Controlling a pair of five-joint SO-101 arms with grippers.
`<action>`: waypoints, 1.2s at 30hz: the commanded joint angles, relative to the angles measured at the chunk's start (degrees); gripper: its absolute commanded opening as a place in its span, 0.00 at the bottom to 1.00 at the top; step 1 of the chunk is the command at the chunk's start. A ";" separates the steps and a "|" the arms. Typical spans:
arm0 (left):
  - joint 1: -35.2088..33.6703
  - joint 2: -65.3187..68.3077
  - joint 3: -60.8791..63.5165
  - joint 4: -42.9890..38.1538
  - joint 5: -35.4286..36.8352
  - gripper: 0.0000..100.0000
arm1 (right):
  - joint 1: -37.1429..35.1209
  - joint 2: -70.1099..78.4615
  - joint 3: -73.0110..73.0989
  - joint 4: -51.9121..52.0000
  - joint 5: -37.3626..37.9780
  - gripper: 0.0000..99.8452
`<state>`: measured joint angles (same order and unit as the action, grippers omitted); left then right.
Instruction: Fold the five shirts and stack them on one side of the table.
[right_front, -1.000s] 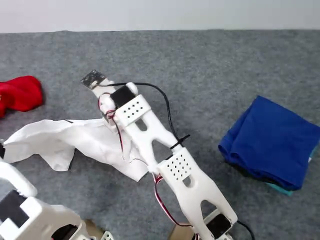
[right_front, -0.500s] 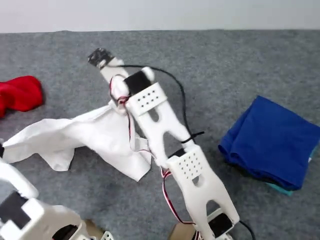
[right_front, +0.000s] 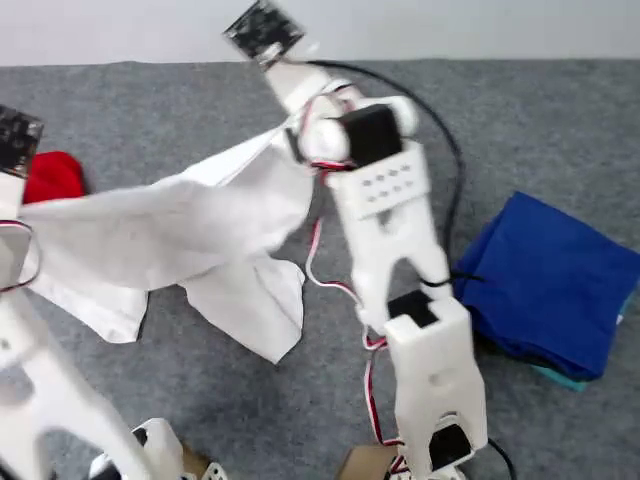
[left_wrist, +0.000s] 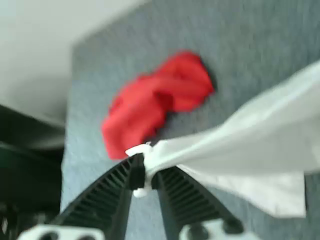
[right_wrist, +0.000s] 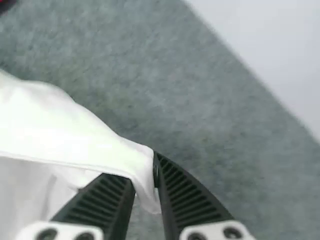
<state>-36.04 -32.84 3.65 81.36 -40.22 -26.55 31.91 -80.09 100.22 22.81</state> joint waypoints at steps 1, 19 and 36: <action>5.36 -5.63 -6.11 0.35 4.13 0.01 | 2.51 -10.59 -3.25 1.45 4.57 0.01; 20.22 -7.03 -28.79 4.48 13.01 0.01 | 6.55 -42.07 -2.81 1.27 28.75 0.01; 25.41 -12.92 -17.36 19.08 16.35 0.01 | 11.56 -46.11 -3.16 -8.48 42.20 0.01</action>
<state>-10.99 -42.68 -14.02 99.38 -24.40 -16.53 -12.57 -82.11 93.63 62.81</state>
